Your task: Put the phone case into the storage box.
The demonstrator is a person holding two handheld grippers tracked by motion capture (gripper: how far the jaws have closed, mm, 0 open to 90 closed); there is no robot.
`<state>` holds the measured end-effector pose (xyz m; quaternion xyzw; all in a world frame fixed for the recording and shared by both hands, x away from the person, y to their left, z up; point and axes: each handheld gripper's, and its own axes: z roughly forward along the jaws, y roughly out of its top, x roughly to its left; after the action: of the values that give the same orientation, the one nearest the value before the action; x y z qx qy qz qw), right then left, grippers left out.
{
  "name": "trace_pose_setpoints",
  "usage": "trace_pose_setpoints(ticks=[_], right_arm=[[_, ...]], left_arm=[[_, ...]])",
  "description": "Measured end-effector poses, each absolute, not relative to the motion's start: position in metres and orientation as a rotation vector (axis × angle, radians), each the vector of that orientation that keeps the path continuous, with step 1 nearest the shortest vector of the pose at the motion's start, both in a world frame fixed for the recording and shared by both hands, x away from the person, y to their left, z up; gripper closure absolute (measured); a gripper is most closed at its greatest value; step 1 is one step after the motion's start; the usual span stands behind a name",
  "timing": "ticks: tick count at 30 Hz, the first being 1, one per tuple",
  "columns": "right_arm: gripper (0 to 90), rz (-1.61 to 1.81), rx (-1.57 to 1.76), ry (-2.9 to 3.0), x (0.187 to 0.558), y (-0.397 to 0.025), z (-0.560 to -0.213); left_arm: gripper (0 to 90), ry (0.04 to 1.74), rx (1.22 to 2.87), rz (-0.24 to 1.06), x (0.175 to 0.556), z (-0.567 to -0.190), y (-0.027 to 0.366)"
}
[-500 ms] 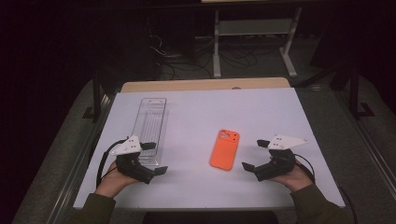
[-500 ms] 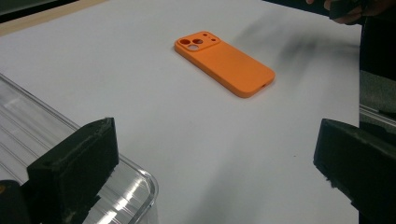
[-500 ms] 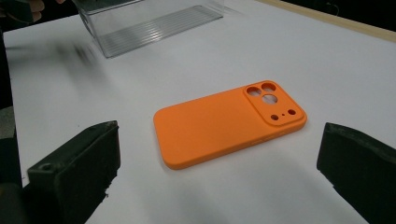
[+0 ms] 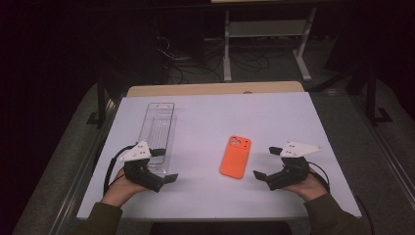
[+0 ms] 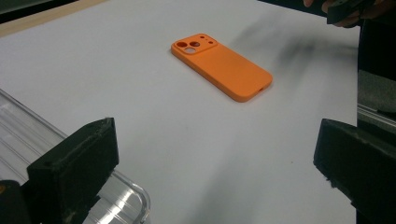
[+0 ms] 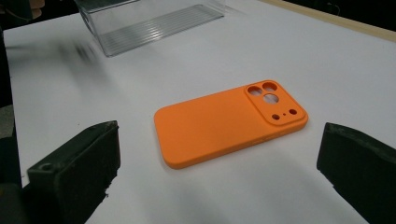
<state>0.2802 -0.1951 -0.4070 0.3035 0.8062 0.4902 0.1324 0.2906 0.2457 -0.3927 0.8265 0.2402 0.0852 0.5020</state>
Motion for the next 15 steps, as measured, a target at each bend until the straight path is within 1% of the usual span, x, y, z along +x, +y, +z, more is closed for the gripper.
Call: trace_pose_setpoints(ticks=[6, 15], right_arm=[[0.0, 1.413, 0.892, 2.349, 0.2791, -0.1962, -0.4083], [0.0, 1.415, 0.901, 2.338, 0.287, -0.1928, -0.4069]], left_arm=[[0.0, 0.574, 2.003, 0.198, 0.2931, -0.3931, 0.2427], [0.0, 0.58, 1.997, 0.193, 0.2901, -0.3932, 0.2454]])
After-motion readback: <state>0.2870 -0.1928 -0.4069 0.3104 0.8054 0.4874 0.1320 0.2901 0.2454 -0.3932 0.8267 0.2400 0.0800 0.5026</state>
